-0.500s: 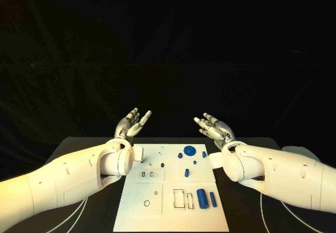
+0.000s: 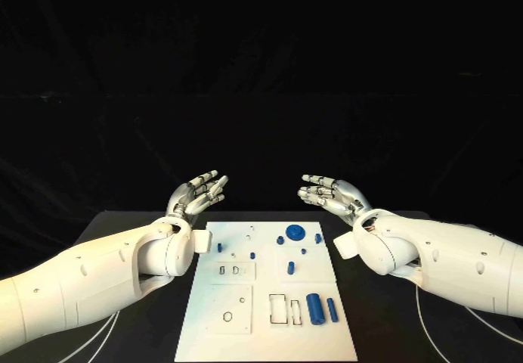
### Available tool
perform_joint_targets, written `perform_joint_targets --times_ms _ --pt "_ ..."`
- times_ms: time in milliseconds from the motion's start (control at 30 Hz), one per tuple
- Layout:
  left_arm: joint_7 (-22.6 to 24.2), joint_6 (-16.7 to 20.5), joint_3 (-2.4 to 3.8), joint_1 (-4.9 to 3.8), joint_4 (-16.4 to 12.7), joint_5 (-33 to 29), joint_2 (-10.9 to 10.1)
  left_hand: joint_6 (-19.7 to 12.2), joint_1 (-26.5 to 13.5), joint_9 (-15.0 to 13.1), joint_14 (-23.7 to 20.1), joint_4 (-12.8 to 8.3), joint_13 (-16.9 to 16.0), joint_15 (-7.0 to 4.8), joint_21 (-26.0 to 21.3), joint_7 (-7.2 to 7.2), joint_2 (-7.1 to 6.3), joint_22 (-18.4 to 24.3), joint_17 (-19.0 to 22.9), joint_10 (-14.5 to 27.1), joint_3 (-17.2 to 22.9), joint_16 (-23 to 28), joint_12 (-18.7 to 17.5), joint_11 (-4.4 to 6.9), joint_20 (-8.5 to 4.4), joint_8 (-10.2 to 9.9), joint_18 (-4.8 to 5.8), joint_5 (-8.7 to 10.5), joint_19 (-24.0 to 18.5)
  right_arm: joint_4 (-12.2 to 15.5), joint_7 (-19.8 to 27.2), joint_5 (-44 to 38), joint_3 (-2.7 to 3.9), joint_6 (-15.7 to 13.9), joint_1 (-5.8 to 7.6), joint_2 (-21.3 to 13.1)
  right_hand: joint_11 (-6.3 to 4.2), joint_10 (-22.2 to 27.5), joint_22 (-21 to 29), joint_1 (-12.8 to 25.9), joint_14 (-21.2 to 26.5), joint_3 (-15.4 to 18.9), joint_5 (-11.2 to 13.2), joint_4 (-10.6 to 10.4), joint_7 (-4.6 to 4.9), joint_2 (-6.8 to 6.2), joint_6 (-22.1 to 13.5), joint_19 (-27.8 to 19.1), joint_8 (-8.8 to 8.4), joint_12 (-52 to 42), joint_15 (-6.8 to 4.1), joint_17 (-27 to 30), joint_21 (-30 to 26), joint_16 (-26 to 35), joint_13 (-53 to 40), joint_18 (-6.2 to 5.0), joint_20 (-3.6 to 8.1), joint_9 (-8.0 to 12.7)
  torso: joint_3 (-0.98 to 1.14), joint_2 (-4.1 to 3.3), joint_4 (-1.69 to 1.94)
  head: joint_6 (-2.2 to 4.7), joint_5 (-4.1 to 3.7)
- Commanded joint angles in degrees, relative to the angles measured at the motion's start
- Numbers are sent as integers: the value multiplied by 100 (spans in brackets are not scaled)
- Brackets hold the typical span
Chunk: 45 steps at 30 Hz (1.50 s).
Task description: Assemble the parts on the task board
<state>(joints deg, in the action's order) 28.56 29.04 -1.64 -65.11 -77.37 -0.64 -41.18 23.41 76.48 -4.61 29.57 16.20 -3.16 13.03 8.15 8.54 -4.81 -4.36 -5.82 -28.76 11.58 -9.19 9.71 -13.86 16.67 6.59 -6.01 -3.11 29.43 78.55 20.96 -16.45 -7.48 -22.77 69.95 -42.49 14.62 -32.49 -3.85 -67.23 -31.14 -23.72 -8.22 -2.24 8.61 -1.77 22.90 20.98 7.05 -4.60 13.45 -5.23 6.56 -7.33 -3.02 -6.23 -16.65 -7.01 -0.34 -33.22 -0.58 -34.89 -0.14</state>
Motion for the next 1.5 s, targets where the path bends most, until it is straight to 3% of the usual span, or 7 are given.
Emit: perform_joint_targets --times_ms 33,333,600,833,1000,1233,1500 --pt "90 -156 7 -12 -109 58 5 1996 484 -407 1926 -100 -60 -295 620 636 -34 -169 -401 -1912 167 -690 332 169 -40 699 -456 -9 1709 17 164 -946 -1 -200 20 7 -93 -1372 -74 -265 -1231 -98 -13 236 756 -68 912 630 302 -112 -117 -161 241 -269 -61 -195 0 -222 3 -118 16 23 -32" --pt "22 -231 63 -48 -417 229 -241 2364 714 -470 2401 -233 -65 -474 738 480 -115 -130 -615 -2547 364 -832 206 330 -164 866 -466 -10 2160 -60 -19 -1811 9 -94 164 -55 -304 -2371 -218 -402 -2216 -317 3 397 614 -201 2242 2136 655 -87 -380 -239 790 -479 -73 -429 37 -429 -1 -295 32 36 -77" --pt "-65 -405 84 -137 -888 376 -527 2558 752 -501 2815 -239 -75 -616 873 399 -217 -139 -834 -2967 529 -1000 123 443 -321 934 -464 -11 2527 -235 -981 -4065 26 894 400 -12 -529 -3060 -249 -492 -2976 -681 -4 537 418 -495 2709 2735 768 -60 -637 -396 1020 -728 -76 -441 258 -440 -19 -533 80 48 -148" --pt "-118 -498 102 -243 -1434 399 -833 2567 759 -504 2853 -245 -69 -630 885 394 -248 -135 -870 -2995 564 -1011 79 449 -341 931 -463 -10 2572 -20 -1674 -6092 46 1007 571 -24 -845 -3840 -437 -504 -4125 -652 -64 536 143 -755 3121 3703 945 -133 -1054 -961 1491 -1310 -173 -437 675 -559 -37 -745 116 59 -204" --pt "-150 -529 112 -304 -1695 395 -981 2558 734 -503 2864 -233 -65 -629 888 402 -269 -132 -888 -2992 565 -1013 49 443 -348 923 -460 -8 2590 107 -2042 -6957 53 1021 628 2 -1023 -4061 -979 -428 -5428 -466 -215 409 19 -880 3226 4806 889 -96 -1354 -2103 2456 -2915 -334 -414 1125 -605 -44 -864 145 89 -237" --pt "-171 -547 124 -382 -1912 387 -1109 2547 716 -501 2863 -224 -63 -625 887 412 -282 -128 -898 -2983 564 -1009 25 435 -350 914 -458 -8 2597 157 -2361 -7616 56 1001 649 115 -922 -3584 -2946 -374 -5547 -524 -221 133 105 -1085 3188 5241 779 85 -1271 -5721 4277 -6438 -411 -210 1117 -713 -51 -996 178 130 -250" --pt "-188 -581 133 -421 -1973 378 -1144 2543 711 -501 2862 -221 -62 -624 886 415 -284 -126 -902 -2981 566 -1008 17 433 -351 911 -458 -9 2598 113 -2530 -7974 56 1002 643 271 -871 -3339 -4538 -454 -5615 -516 -226 41 114 -1104 3145 5503 728 79 -1237 -6839 5552 -7361 -441 -35 1030 -785 -66 -1053 234 136 -297"
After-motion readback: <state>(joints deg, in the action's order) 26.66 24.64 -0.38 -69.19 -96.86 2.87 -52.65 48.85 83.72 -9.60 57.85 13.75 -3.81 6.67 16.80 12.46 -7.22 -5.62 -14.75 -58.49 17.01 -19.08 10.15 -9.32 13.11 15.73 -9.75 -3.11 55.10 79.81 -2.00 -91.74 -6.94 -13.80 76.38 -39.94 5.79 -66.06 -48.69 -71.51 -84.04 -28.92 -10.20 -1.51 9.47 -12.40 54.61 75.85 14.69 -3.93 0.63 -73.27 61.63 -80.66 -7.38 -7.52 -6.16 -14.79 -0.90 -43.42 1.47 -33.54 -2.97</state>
